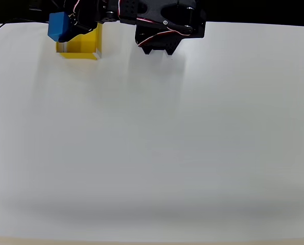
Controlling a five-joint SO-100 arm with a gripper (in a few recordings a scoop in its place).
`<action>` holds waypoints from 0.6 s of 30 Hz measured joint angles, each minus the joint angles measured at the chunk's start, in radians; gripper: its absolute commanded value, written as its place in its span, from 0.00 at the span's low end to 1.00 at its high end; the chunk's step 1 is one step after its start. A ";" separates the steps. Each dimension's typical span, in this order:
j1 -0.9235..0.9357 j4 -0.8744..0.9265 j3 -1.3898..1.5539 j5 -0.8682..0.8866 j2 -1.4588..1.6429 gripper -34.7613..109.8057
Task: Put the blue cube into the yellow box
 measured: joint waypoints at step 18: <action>0.015 0.025 0.268 0.008 0.127 0.43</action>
